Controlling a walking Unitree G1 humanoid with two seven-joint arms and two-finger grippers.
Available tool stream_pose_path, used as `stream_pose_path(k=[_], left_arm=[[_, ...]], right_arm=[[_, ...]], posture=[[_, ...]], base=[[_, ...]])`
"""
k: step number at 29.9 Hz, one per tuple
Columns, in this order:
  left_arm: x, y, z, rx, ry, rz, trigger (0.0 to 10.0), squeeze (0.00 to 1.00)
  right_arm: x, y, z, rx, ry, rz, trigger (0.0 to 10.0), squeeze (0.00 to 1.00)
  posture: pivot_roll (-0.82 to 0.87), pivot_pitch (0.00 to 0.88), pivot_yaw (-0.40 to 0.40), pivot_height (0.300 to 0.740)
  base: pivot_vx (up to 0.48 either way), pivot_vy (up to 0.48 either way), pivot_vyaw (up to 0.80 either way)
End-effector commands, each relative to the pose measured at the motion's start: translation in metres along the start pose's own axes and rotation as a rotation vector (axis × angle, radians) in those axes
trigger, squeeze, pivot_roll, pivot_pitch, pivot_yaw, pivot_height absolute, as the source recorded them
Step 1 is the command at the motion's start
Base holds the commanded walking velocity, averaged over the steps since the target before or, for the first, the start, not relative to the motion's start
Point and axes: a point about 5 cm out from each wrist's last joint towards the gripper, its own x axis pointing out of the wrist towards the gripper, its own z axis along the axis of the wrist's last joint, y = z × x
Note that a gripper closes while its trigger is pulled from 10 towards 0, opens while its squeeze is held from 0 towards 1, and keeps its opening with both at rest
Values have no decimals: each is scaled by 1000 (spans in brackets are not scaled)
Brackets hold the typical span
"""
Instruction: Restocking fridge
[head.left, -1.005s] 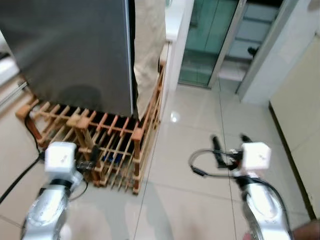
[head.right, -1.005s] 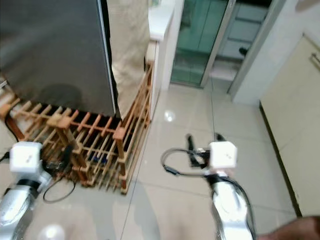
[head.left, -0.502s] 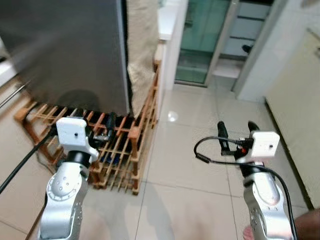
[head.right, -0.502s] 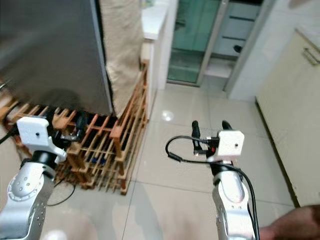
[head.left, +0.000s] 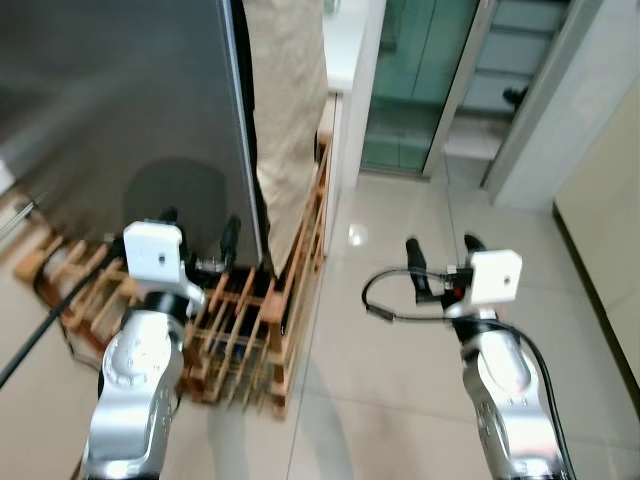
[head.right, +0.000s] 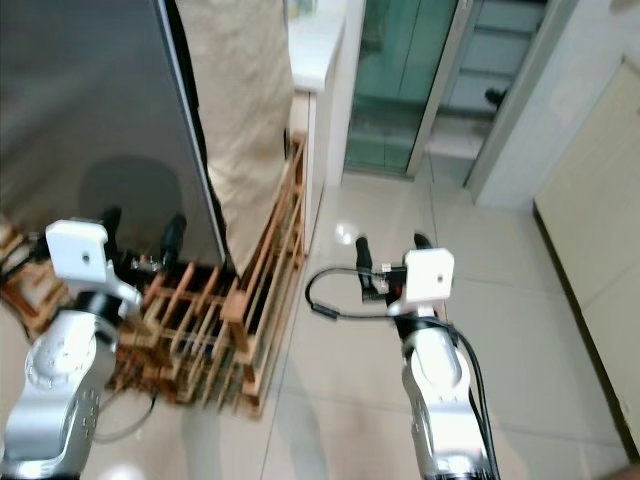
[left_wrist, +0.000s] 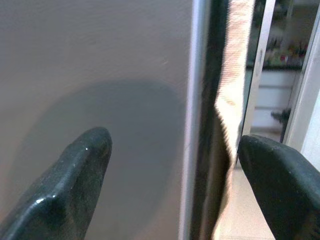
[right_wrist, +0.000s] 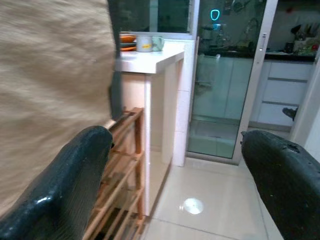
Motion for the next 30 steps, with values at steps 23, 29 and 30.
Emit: stream_pose_path(k=[23, 29, 30], left_arm=[[17, -18, 1, -4, 46, -64, 10000, 0], [28, -14, 1, 8, 53, 22, 10000, 0], [29, -10, 2, 25, 47, 60, 10000, 0]], right_arm=[[-7, 5, -11, 8, 75, 68, 10000, 0], [-7, 6, -10, 5, 76, 79, 10000, 0], [-7, 6, -10, 4, 76, 80, 10000, 0]], posture=[[-77, 0, -5, 740], [-83, 0, -4, 740], [-83, 0, -4, 740]], base=[[0, -102, 0], [116, -399, 0], [0, 0, 0]])
